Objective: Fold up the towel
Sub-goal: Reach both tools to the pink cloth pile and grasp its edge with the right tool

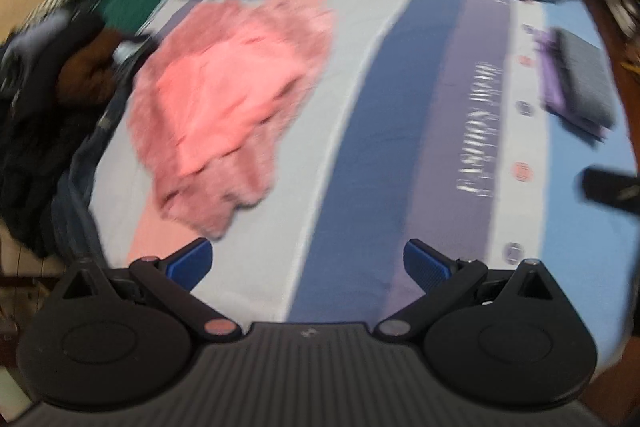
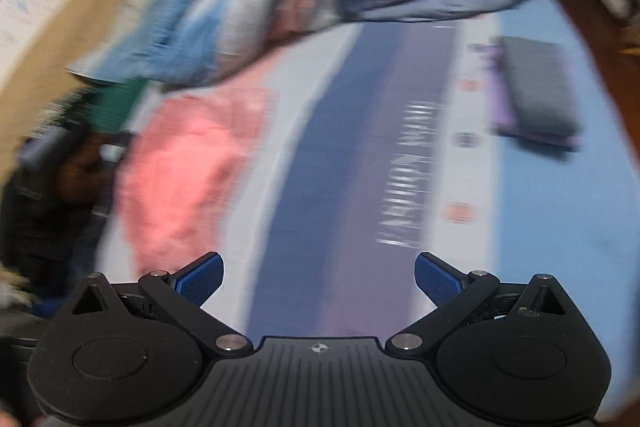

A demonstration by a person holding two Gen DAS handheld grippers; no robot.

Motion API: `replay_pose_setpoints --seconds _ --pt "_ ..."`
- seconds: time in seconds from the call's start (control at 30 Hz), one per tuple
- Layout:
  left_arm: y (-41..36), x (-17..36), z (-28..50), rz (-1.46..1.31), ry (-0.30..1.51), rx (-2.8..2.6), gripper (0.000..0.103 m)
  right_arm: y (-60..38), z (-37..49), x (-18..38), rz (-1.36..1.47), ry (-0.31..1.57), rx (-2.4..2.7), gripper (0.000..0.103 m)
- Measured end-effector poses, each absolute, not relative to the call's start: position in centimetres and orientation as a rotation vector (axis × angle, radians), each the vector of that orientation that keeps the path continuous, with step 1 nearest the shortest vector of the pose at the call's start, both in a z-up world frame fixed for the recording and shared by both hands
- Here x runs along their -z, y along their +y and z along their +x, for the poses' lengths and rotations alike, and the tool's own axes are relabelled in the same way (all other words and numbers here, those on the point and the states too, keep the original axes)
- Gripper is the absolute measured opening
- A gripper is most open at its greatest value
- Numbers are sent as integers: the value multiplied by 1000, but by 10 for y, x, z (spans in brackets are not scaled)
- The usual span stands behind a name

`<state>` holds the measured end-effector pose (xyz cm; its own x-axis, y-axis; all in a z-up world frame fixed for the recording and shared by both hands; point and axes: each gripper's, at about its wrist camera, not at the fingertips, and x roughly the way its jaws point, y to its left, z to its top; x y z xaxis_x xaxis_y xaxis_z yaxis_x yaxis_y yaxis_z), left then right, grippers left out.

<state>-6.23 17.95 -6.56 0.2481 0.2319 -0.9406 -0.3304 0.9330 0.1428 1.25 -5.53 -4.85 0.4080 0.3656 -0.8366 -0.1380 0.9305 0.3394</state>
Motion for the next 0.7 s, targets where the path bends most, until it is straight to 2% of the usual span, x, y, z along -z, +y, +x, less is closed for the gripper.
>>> replay_pose_setpoints --seconds 0.23,0.3,0.37,0.57,0.63,0.7 --pt "359 120 -89 -259 1303 -605 103 67 47 96 109 1071 -374 102" --pt "400 136 -89 -290 1316 -620 103 100 68 121 92 1116 -410 95" --pt "429 151 -86 -307 1327 -613 103 129 89 145 143 1136 -462 89" --pt "458 189 -63 -303 1351 -491 103 208 138 221 196 1069 -558 89" --pt "460 200 -54 -310 1365 -469 103 225 152 245 184 1056 -557 81" --pt "461 210 -46 -317 1380 -447 103 240 167 269 172 1048 -546 65"
